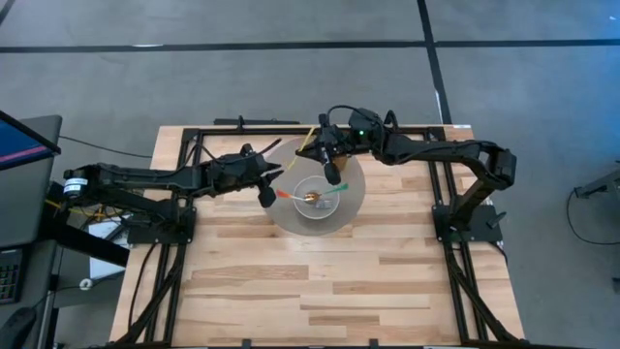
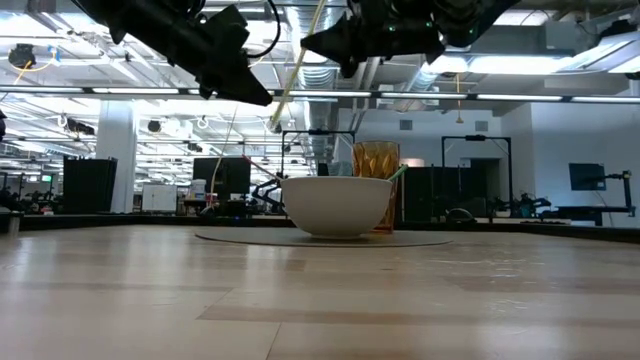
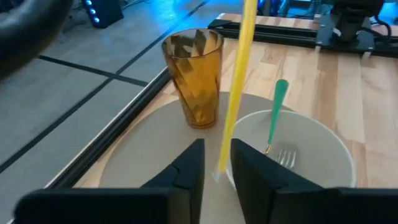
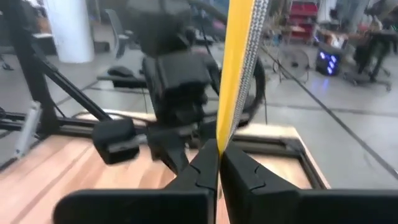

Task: Pick & Place Utensil
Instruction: Put the yellow drinking straw into the yellow cup

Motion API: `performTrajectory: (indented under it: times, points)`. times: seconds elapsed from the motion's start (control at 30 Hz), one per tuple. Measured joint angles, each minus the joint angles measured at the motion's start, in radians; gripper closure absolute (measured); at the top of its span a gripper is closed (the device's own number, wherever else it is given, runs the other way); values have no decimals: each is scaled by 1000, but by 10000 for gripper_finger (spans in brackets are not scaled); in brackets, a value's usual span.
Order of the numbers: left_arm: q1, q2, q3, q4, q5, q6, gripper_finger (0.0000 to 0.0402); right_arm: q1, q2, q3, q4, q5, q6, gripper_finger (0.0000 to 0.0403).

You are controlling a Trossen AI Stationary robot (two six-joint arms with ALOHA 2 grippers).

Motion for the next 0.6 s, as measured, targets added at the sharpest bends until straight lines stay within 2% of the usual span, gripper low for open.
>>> performTrajectory:
  times: [0.23,0.33,0.47,0.6]
  points:
    - [0,0,0,0,-12,0,290,-8,-4,0,-162,190,-24,400]
    - [0,0,0,0,-12,0,286,-23,-41,-2,-215,200,-26,402]
    - [0,0,-1,0,-12,0,287,-38,-150,0,-292,239,-33,401]
    - [0,0,-1,-1,-12,-2,289,-47,-283,0,-485,417,-103,402]
